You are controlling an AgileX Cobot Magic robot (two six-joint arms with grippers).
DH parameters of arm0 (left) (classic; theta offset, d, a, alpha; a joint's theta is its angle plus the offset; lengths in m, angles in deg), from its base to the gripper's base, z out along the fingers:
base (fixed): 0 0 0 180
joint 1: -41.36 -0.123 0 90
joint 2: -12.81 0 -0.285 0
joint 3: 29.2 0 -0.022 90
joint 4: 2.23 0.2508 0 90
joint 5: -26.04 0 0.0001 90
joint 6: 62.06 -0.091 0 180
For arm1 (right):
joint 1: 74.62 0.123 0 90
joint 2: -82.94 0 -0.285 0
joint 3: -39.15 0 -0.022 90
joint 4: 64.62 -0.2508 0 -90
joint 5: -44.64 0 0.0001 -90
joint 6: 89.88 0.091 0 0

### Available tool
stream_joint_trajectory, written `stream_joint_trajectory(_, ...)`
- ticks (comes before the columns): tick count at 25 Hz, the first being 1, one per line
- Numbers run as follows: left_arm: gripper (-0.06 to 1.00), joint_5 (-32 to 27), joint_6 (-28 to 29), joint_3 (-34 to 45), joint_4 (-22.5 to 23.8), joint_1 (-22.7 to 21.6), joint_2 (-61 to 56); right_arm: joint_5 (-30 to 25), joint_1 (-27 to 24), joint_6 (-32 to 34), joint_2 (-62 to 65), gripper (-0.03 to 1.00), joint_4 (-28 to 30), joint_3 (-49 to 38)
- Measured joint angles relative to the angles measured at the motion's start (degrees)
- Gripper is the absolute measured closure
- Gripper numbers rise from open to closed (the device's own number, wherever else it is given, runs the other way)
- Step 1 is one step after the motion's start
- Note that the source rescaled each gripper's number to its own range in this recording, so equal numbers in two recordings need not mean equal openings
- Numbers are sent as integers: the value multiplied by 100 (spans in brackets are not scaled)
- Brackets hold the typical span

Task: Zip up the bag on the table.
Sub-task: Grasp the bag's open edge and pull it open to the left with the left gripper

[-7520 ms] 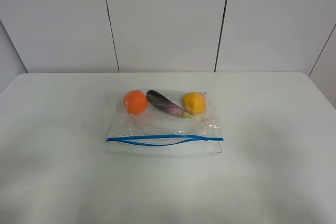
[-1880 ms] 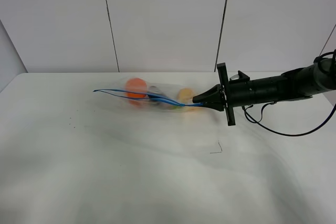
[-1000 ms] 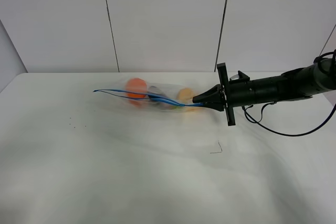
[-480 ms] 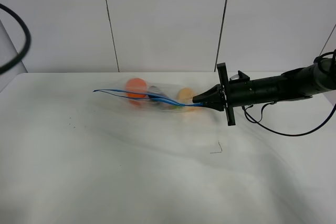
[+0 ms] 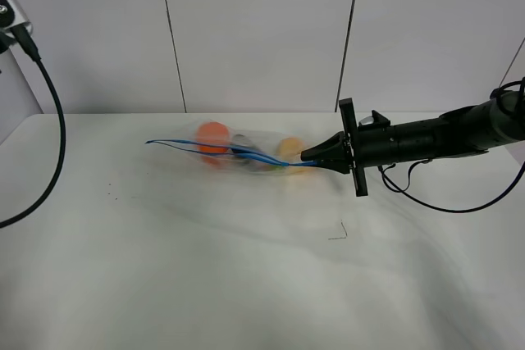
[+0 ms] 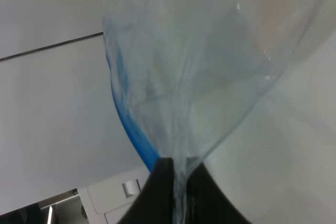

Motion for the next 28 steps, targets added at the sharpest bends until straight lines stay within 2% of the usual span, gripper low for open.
stream_joint_trajectory(4,-3,1609,-758,5,332,43,460,0,0,-9,0,97,0,0)
stream_joint_trajectory(6,-3,2002,-911,6,608,167,621,0,0,-9,0,97,0,0)
stream_joint_trajectory(13,-2,1989,-732,27,790,1396,1138,0,0,-9,0,97,5,0)
stream_joint_trajectory(20,-2,2089,-706,626,796,3012,1629,0,0,-9,0,97,5,0)
stream_joint_trajectory(25,-2,2949,-278,1172,881,3865,1942,0,0,-14,0,97,23,0)
stream_joint_trajectory(28,-2,3559,167,1280,899,4045,2264,0,0,-14,0,97,23,0)
